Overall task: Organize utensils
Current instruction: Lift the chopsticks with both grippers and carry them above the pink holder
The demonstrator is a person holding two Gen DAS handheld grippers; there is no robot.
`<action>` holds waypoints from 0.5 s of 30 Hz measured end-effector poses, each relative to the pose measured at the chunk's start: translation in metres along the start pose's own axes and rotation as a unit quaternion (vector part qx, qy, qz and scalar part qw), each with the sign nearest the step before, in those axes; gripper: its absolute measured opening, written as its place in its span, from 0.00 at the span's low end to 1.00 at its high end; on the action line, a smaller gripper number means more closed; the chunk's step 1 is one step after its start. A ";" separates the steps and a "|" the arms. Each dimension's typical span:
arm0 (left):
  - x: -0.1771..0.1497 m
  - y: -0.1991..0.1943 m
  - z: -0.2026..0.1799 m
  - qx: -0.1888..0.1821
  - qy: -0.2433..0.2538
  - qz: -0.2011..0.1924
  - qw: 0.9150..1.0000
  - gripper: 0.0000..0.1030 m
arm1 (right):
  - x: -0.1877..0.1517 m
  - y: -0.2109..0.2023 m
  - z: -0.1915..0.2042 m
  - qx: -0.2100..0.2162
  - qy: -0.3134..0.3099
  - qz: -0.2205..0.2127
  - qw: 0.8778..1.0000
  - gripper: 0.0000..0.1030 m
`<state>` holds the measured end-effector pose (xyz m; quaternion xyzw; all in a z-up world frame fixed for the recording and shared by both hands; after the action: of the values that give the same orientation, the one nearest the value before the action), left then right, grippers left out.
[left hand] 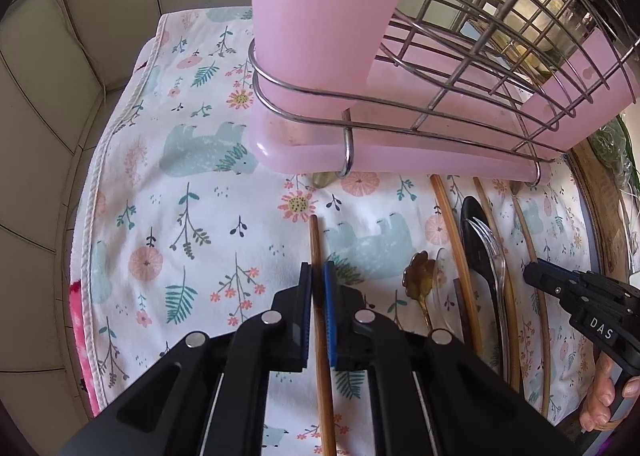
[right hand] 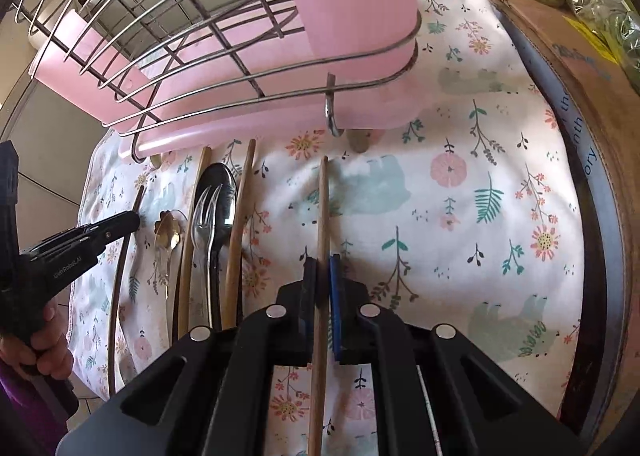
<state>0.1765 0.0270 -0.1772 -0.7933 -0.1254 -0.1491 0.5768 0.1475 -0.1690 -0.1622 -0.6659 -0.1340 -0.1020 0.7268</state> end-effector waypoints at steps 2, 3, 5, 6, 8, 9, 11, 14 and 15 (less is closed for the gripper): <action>-0.003 -0.003 -0.001 -0.008 0.002 -0.005 1.000 0.04 | 0.003 0.005 0.007 0.000 -0.004 0.005 1.000 0.09; -0.004 -0.006 -0.002 -0.010 0.004 -0.008 1.000 0.04 | 0.004 0.005 0.009 0.001 -0.006 0.006 1.000 0.10; -0.007 -0.013 -0.003 -0.014 0.007 -0.017 1.000 0.04 | 0.007 0.008 0.013 0.002 -0.010 0.010 1.000 0.11; -0.007 -0.017 -0.004 -0.018 0.008 -0.022 1.000 0.04 | 0.008 0.008 0.013 0.002 -0.011 0.011 1.000 0.11; -0.008 -0.026 -0.008 -0.023 0.013 -0.035 0.999 0.04 | 0.008 0.009 0.014 0.007 -0.009 0.007 1.000 0.10; -0.008 -0.032 -0.010 -0.025 0.015 -0.043 0.999 0.04 | 0.008 0.009 0.015 0.010 -0.006 0.003 1.000 0.08; -0.009 -0.045 -0.013 -0.027 0.022 -0.060 0.998 0.04 | 0.005 0.004 0.009 0.016 0.004 -0.006 1.000 0.06; -0.011 -0.069 -0.018 -0.033 0.029 -0.092 0.995 0.04 | -0.002 -0.015 0.004 0.036 0.012 -0.035 0.999 0.06; -0.012 -0.077 -0.019 -0.037 0.030 -0.105 0.993 0.04 | -0.005 -0.025 0.004 0.039 0.012 -0.053 0.998 0.06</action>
<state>0.1348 0.0318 -0.1088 -0.7917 -0.1851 -0.2365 0.5320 0.1343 -0.1674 -0.1401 -0.6280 -0.1644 -0.1429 0.7471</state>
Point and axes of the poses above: each gripper's, at about its wrist camera, not at the fingertips, and y roughly the way its jaws point, z to its left, x to its top, the point moved 7 cm from there along y, roughly the way its jaws point, and after that the axes turned 10 degrees about -x, right-handed, at the moved point
